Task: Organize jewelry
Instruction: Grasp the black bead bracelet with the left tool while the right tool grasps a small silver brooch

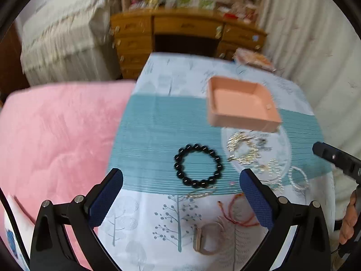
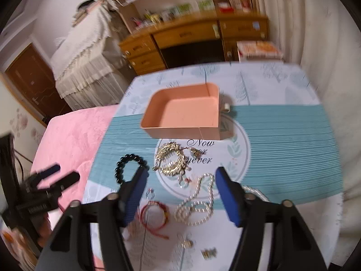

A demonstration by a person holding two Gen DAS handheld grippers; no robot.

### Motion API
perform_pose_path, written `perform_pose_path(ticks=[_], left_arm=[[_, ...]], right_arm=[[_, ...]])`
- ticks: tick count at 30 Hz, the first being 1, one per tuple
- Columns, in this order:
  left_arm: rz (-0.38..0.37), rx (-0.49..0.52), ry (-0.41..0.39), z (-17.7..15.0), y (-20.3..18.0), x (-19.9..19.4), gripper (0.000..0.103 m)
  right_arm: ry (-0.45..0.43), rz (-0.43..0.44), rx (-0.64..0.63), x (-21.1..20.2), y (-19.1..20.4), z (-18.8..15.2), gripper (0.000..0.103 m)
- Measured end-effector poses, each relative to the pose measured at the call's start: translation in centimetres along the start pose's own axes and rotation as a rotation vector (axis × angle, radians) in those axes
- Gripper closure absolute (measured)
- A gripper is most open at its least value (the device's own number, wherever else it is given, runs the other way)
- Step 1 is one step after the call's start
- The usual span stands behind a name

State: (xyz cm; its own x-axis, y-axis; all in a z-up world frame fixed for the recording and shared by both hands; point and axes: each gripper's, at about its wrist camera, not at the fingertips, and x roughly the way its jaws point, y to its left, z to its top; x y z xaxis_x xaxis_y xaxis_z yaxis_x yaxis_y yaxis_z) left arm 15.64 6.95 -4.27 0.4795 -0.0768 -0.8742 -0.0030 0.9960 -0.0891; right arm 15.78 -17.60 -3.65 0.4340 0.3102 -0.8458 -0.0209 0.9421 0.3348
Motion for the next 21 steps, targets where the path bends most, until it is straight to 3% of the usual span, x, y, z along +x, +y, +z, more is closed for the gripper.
perform_pose_path(ticks=[2, 5, 9, 11, 19, 21], left_arm=[[-0.009, -0.045, 0.050, 0.1, 0.9, 2.3, 0.001], [0.011, -0.076, 0.078, -0.2, 1.6, 5.0, 0.004], [0.056, -0.097, 0.111, -0.2, 2.2, 7.8, 0.004], [0.038, -0.114, 0.127, 0.0, 2.5, 8.8, 0.006], [0.000, -0.096, 0.187, 0.5, 1.7, 11.4, 0.029], [-0.013, -0.083, 0.203, 0.4, 1.2, 11.9, 0.033]], right_arm=[[0.068, -0.013, 0.055, 3.1, -0.9, 1.0, 0.061], [0.157, -0.015, 0.138, 7.3, -2.2, 1.6, 0.070], [0.177, -0.023, 0.182, 9.5, -2.4, 1.5, 0.071], [0.171, -0.034, 0.186, 10.0, -1.9, 1.8, 0.071], [0.205, -0.113, 0.179, 12.0, -1.2, 2.7, 0.072], [0.216, -0.123, 0.174, 12.4, -1.2, 2.6, 0.079]])
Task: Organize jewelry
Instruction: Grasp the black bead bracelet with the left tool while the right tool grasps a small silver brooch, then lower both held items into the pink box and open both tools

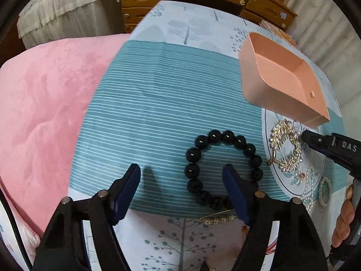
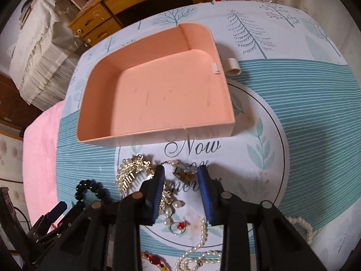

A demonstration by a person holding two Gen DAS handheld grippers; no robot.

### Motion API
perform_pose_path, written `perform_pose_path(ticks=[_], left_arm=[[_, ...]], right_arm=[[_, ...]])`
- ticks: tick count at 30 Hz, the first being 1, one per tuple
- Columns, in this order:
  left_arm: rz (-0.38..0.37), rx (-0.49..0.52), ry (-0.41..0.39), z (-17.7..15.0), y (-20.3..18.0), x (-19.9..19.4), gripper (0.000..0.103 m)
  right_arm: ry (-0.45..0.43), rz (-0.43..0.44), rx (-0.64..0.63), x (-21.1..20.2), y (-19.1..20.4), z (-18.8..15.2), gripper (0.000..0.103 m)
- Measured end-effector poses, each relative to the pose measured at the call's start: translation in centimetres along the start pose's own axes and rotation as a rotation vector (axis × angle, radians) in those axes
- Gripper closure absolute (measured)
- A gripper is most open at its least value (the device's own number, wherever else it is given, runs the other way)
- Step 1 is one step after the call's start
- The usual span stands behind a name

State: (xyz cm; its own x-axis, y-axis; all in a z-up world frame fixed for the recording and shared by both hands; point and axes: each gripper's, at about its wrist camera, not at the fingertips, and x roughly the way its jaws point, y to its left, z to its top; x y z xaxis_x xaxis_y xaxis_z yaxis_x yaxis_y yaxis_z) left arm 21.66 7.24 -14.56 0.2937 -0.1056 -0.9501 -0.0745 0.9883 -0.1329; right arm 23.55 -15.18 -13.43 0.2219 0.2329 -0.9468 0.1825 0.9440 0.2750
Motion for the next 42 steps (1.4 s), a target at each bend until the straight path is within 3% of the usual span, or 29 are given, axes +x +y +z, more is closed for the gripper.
perform_pose_path(ticks=[5, 6, 8, 9, 14, 21, 26, 33, 38, 42], left_arm=[[-0.004, 0.029, 0.013, 0.0, -0.8, 0.7, 0.055], [0.001, 0.032, 0.012, -0.1, -0.9, 0.7, 0.062], [-0.007, 0.026, 0.011, -0.1, -0.8, 0.7, 0.089], [-0.026, 0.015, 0.018, -0.2, -0.6, 0.7, 0.090], [-0.066, -0.004, -0.005, -0.2, -0.1, -0.4, 0.090], [-0.139, 0.036, -0.128, 0.9, -2.1, -6.2, 0.090], [-0.148, 0.105, -0.212, 3.3, -4.9, -10.3, 0.090], [-0.160, 0.160, -0.332, 7.3, -8.7, -14.9, 0.090], [-0.165, 0.160, -0.344, 9.3, -10.4, -13.7, 0.090], [-0.132, 0.170, -0.307, 10.3, -11.8, -9.7, 0.090]], right_arm=[[-0.010, 0.007, -0.001, 0.2, -0.1, 0.3, 0.080], [-0.010, 0.007, 0.000, 0.1, -0.1, 0.2, 0.080], [-0.010, 0.010, -0.006, -0.1, -0.3, 0.0, 0.080], [-0.013, 0.013, -0.008, -0.3, -0.4, -0.1, 0.081], [-0.042, 0.049, -0.033, -2.6, -0.4, -0.7, 0.081], [-0.120, 0.089, -0.088, -7.0, 0.8, -0.8, 0.081], [-0.185, 0.105, -0.123, -9.4, 2.1, 0.0, 0.080], [-0.241, 0.102, -0.124, -9.4, 2.1, 1.6, 0.080], [-0.260, 0.107, -0.097, -7.2, 1.0, 3.0, 0.080], [-0.231, 0.072, -0.087, -4.9, 0.0, 4.0, 0.080]])
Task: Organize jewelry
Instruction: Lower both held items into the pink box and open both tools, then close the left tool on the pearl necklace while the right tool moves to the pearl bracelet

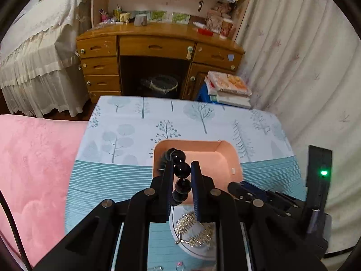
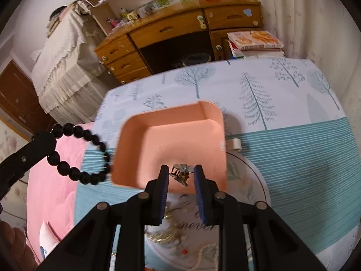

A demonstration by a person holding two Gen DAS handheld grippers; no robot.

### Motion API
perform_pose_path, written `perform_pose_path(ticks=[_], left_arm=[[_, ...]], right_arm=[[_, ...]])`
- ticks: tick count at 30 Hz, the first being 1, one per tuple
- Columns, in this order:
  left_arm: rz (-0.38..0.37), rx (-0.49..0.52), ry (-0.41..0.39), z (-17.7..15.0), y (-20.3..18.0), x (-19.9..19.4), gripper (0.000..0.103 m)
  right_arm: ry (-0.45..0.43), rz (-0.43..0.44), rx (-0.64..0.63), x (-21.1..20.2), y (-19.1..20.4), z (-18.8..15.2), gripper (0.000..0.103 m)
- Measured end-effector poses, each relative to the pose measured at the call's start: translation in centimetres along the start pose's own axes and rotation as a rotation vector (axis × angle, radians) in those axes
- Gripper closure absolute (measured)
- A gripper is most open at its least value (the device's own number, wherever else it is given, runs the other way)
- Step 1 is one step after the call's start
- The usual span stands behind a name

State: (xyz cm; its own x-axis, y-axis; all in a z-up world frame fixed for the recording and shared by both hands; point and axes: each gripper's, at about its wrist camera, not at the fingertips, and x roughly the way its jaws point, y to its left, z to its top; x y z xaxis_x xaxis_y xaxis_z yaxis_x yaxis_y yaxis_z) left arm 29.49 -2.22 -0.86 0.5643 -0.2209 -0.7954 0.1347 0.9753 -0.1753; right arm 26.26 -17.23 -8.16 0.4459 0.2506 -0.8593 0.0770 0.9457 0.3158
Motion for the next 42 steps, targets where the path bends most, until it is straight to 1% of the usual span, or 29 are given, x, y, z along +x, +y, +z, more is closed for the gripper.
perform_pose_path(ticks=[2, 6, 11, 12, 13, 14, 15, 16, 18, 21, 25, 30, 32, 35, 37, 42], left_arm=[[0.009, 0.003, 0.020, -0.4, 0.0, 1.8, 0.090], [0.018, 0.005, 0.058, -1.2, 0.2, 4.6, 0.090], [0.034, 0.015, 0.104, -2.4, 0.7, 6.8, 0.090], [0.044, 0.021, 0.109, -2.6, 0.8, 7.1, 0.086], [0.056, 0.027, 0.113, -2.8, 0.8, 7.3, 0.075], [0.071, 0.036, 0.116, -3.1, 0.8, 7.5, 0.068], [0.081, 0.040, 0.116, -3.2, 0.8, 7.5, 0.053], [0.090, 0.043, 0.111, -3.4, 0.9, 7.4, 0.043], [0.115, 0.058, 0.089, -3.7, 0.8, 6.9, 0.042], [0.133, 0.079, 0.080, -4.2, 0.7, 5.7, 0.042], [0.155, 0.119, 0.060, -5.6, 0.5, 3.2, 0.042], [0.116, 0.140, 0.048, -7.9, 0.4, -0.6, 0.042], [0.107, 0.148, 0.036, -8.7, 0.2, -2.1, 0.042], [0.078, 0.163, 0.014, -10.0, -0.4, -4.4, 0.041], [0.067, 0.174, 0.008, -10.7, -1.1, -5.5, 0.038], [0.021, 0.215, -0.006, -11.7, -3.5, -7.2, 0.037]], right_arm=[[0.011, -0.013, 0.004, 0.7, -0.6, -0.1, 0.080], [0.039, 0.014, 0.028, 1.4, -1.7, -0.4, 0.080], [0.004, 0.037, 0.037, 0.2, -2.4, -1.2, 0.075], [-0.002, 0.041, 0.036, -0.2, -2.4, -1.5, 0.075], [-0.006, 0.041, 0.036, -0.4, -2.5, -1.7, 0.075], [-0.014, 0.037, 0.033, -0.9, -2.5, -2.0, 0.074], [-0.019, 0.037, 0.032, -1.1, -2.5, -2.0, 0.074], [-0.026, 0.039, 0.028, -1.5, -2.5, -2.2, 0.074], [-0.037, 0.046, 0.029, -2.4, -2.6, -2.7, 0.074], [-0.052, 0.071, 0.029, -4.1, -2.9, -3.9, 0.074], [-0.083, 0.063, -0.013, -6.6, -3.0, -5.9, 0.074], [-0.079, 0.079, -0.036, -9.0, -3.3, -8.5, 0.074], [-0.074, 0.061, -0.059, -10.2, -3.2, -9.1, 0.074], [-0.077, 0.037, -0.102, -12.4, -2.8, -9.2, 0.074], [-0.089, 0.035, -0.114, -14.2, -3.0, -9.0, 0.074], [-0.144, 0.020, -0.169, -18.9, -3.1, -8.7, 0.074]])
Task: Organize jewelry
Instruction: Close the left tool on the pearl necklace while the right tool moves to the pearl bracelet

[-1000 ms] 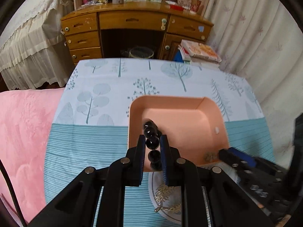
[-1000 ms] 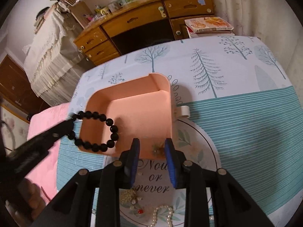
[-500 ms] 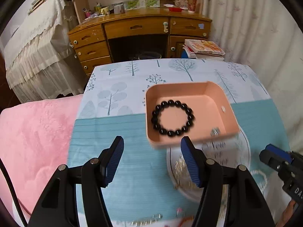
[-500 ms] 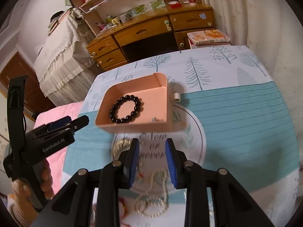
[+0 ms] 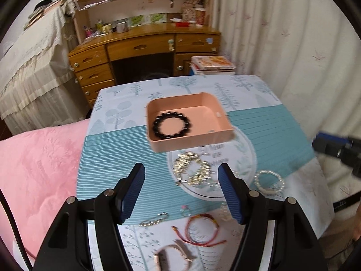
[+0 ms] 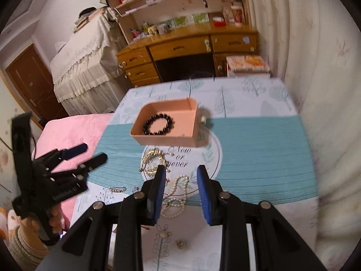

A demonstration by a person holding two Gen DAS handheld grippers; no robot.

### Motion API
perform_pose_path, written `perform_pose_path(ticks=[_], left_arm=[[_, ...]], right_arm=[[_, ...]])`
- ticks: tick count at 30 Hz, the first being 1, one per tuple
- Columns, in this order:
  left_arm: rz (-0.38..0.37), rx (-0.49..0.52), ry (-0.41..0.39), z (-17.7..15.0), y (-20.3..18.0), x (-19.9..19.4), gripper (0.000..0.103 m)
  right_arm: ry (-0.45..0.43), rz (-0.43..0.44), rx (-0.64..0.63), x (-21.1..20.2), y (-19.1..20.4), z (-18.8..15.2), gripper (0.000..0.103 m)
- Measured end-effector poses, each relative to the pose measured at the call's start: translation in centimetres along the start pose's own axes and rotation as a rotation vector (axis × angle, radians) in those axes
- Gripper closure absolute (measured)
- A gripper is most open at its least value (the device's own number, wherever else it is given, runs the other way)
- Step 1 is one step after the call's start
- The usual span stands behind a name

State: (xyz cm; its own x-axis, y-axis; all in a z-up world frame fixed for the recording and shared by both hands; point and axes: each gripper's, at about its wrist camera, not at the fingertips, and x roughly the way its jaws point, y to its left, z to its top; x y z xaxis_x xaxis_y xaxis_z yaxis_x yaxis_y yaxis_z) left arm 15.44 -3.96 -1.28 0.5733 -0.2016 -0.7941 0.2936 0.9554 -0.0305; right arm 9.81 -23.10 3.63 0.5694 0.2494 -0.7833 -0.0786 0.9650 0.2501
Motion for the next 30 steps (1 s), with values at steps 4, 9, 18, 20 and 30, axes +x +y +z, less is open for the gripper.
perform_pose_path(ticks=[4, 9, 18, 20, 30], left_arm=[[-0.039, 0.051, 0.015, -0.3, -2.7, 0.0, 0.036], [-0.070, 0.124, 0.086, -1.8, -6.1, 2.6, 0.036], [-0.180, 0.119, 0.300, -5.1, -8.0, 8.9, 0.067], [-0.182, 0.112, 0.326, -5.5, -7.7, 9.7, 0.067], [-0.192, 0.197, 0.370, -4.9, -9.5, 11.1, 0.067]], right_arm=[[-0.019, -0.039, -0.040, -1.8, -0.7, 0.2, 0.074], [0.052, -0.040, -0.051, -0.1, -2.4, -0.8, 0.074], [0.213, -0.029, 0.006, 6.0, -6.6, -4.4, 0.074], [0.238, -0.022, 0.022, 6.9, -7.4, -4.9, 0.074], [0.321, 0.006, 0.049, 10.7, -9.2, -5.6, 0.074]])
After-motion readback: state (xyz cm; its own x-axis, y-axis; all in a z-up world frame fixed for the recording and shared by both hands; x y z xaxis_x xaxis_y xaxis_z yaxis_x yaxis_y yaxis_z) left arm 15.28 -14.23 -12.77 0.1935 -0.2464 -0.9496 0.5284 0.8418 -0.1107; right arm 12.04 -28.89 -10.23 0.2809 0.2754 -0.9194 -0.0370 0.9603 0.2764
